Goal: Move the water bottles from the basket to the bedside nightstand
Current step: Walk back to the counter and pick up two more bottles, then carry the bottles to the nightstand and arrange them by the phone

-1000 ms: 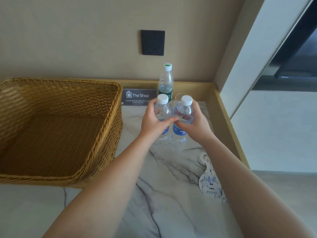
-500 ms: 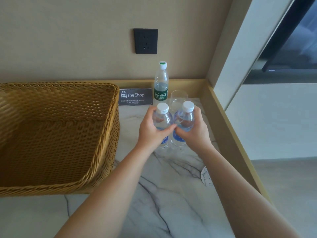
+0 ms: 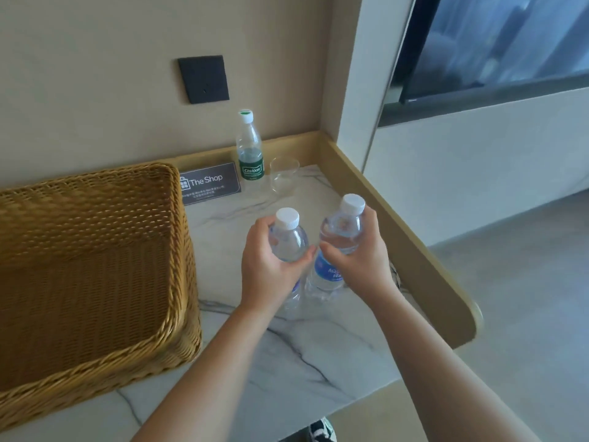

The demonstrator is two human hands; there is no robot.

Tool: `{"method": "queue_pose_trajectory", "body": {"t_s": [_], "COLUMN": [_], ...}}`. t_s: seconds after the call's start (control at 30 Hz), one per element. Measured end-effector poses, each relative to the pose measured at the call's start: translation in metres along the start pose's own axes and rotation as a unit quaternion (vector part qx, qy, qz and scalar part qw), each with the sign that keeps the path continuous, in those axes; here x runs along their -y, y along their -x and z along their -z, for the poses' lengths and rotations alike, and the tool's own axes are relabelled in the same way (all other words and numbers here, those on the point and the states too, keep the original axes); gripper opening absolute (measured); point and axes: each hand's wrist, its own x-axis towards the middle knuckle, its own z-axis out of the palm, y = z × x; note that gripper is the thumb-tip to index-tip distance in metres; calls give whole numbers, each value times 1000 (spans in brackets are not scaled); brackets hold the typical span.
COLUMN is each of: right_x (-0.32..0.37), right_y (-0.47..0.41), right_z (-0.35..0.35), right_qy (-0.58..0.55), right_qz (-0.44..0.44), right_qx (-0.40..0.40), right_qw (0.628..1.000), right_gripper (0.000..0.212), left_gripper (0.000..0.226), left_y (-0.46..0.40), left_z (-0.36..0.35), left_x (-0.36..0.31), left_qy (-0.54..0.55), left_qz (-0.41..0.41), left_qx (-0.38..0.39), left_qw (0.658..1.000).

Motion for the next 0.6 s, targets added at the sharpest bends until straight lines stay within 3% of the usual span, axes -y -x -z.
{"method": "queue_pose_trajectory", "body": {"t_s": [0.37,0.5,0.6], "right_x": [14,4,-3], "right_y": [78,129,169], "right_z": [144,209,257], "right_qy": [25,26,38], "right_qz": [-5,-22,-33], "right_qx": [-232,-331,-364], "right_qw": [972,943,930], "right_gripper": [66,54,52], "left_gripper": [57,55,60], "left_y": [36,78,118], "left_z": [-74,-122,-160], "left_x": [-117,-168,-209], "left_qy": [97,124,131], "left_qz": [-77,-123,-163], "left_qx": [197,261,291], "left_qw": [972,949,934]}}
